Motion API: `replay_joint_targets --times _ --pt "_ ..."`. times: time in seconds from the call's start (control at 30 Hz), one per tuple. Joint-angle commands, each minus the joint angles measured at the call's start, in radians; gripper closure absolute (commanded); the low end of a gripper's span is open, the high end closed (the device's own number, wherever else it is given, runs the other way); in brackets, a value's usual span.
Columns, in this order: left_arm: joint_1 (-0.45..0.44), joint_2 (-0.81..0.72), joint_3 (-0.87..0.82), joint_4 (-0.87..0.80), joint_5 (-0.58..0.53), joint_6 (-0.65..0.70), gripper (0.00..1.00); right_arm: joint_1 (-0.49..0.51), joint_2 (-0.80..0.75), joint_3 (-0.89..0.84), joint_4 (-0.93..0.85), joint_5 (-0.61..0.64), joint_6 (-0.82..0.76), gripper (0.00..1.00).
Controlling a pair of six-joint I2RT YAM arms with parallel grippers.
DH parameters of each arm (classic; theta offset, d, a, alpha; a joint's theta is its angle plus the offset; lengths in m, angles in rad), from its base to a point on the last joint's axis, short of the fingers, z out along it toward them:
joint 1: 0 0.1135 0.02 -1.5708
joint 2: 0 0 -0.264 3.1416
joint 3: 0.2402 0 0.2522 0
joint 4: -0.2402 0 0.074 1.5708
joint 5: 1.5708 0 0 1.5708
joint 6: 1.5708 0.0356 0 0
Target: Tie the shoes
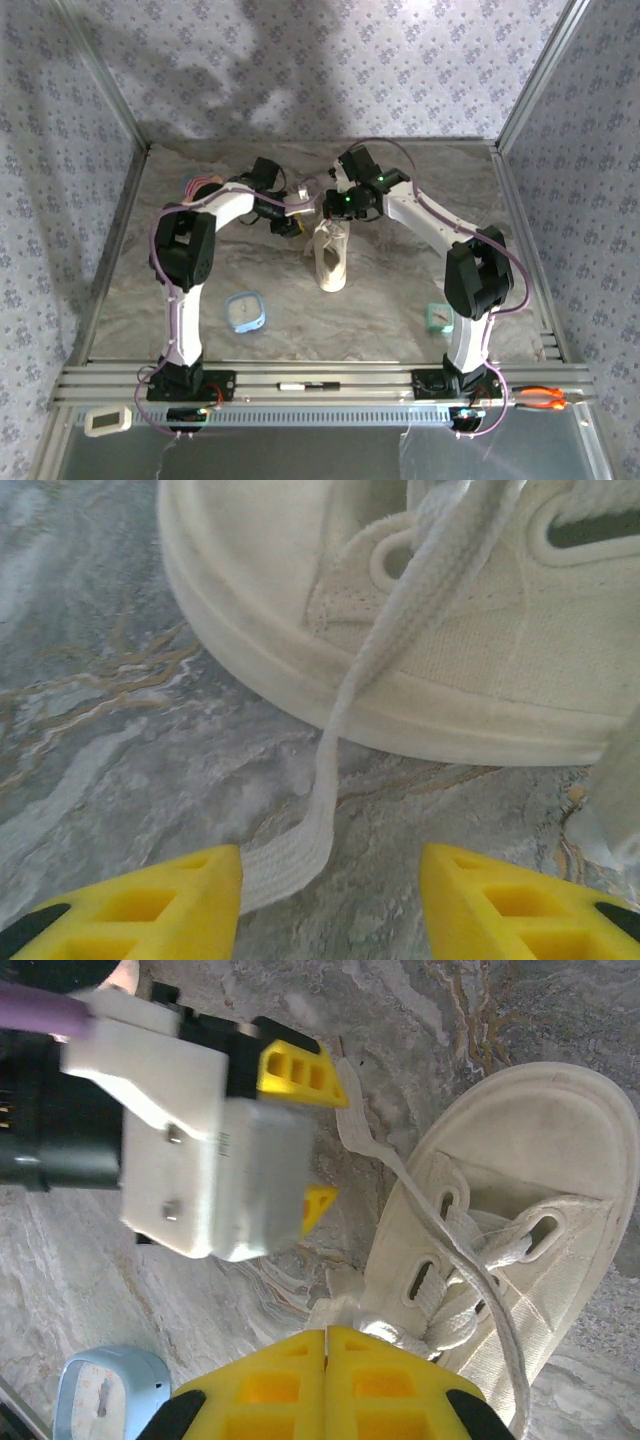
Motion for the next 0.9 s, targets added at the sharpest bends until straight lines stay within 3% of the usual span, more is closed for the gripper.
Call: replay_joint_targets --times 0.0,0.13,0.23,0.3,0.43,0.63,0.77,0.87 --pt "-0.019 0.044 0.059 -0.079 -0.034 0.073 0.53 -0.007 -0.033 -0.006 0.004 -0.018 -0.013 1.00" --pt "-0.018 0.054 0.072 -0.089 -0.048 0.069 0.68 -0.014 -0.040 -0.025 0.029 -0.025 0.005 1.00" --pt "-0.006 0.005 0.041 -0.092 -0.027 0.038 0.93 -0.031 -0.051 -0.066 0.077 -0.047 0.050 1.00" --pt "-0.003 -0.051 -0.002 -0.084 -0.016 0.008 1.00 -0.041 -0.060 -0.090 0.102 -0.054 0.071 1.00" --pt "-0.027 -0.163 -0.063 -0.112 -0.030 -0.092 1.00 -0.053 -0.068 -0.112 0.122 -0.057 0.089 1.00" --pt "-0.098 -0.266 -0.085 -0.203 -0.106 -0.355 1.00 -0.069 -0.058 -0.113 0.127 -0.072 0.114 1.00" --pt "-0.154 -0.276 -0.049 -0.278 -0.140 -0.596 1.00 -0.073 -0.053 -0.112 0.126 -0.071 0.121 1.00" --pt "-0.174 -0.274 -0.020 -0.316 -0.089 -0.803 1.00 -0.074 -0.052 -0.111 0.126 -0.070 0.125 1.00"
